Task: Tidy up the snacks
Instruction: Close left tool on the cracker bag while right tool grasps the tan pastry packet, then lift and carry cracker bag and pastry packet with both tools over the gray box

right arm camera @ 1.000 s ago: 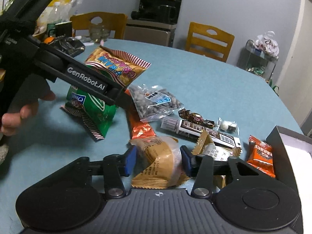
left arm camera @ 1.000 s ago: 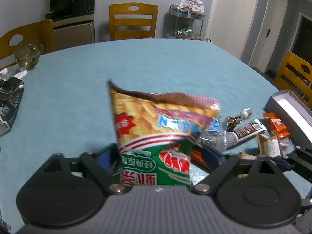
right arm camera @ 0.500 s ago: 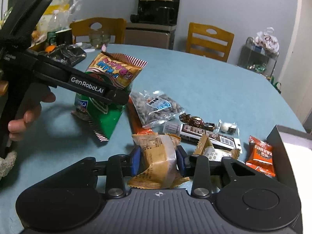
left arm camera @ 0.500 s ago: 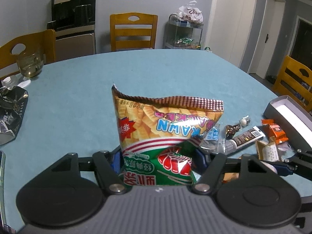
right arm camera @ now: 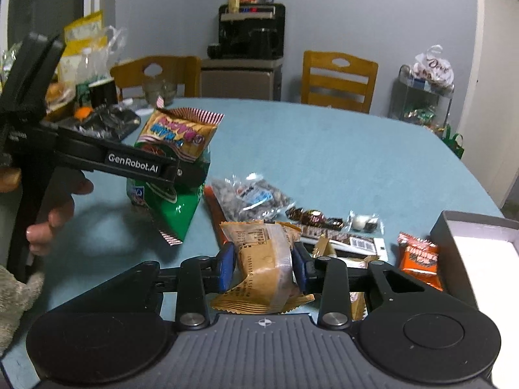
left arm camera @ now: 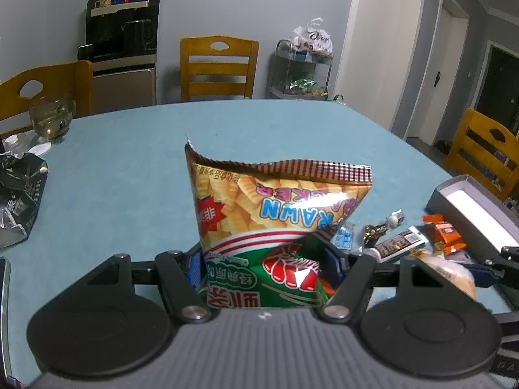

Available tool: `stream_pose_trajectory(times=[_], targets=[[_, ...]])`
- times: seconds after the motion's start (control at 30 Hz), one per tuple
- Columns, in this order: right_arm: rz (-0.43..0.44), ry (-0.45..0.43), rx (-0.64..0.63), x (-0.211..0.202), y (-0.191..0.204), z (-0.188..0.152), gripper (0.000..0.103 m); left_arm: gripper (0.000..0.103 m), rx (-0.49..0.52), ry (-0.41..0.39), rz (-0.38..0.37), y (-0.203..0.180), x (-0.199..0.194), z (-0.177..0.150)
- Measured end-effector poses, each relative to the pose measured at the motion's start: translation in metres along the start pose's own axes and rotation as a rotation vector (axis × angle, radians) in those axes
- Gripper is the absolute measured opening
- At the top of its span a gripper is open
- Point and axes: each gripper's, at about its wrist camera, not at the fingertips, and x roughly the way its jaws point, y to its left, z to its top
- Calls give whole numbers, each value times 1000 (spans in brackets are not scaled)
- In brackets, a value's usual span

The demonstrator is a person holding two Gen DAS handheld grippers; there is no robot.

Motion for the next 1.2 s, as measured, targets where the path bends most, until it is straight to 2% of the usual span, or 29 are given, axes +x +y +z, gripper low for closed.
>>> stream_pose_trajectory(times=[0.33, 0.6, 0.93, 1.2], targets=[[-12, -79, 14, -35, -9, 0, 38, 68, 4, -34, -55, -5, -17, 3], [-37, -116, 37, -54, -24, -6, 38, 68, 32, -55, -63, -36, -34, 9], [-109, -193, 93, -86, -66, -12, 38, 68, 100, -81, -147, -108, -47, 28], [-216, -276, 125, -114, -96, -14, 38, 68, 148, -87, -213, -166, -49, 55]])
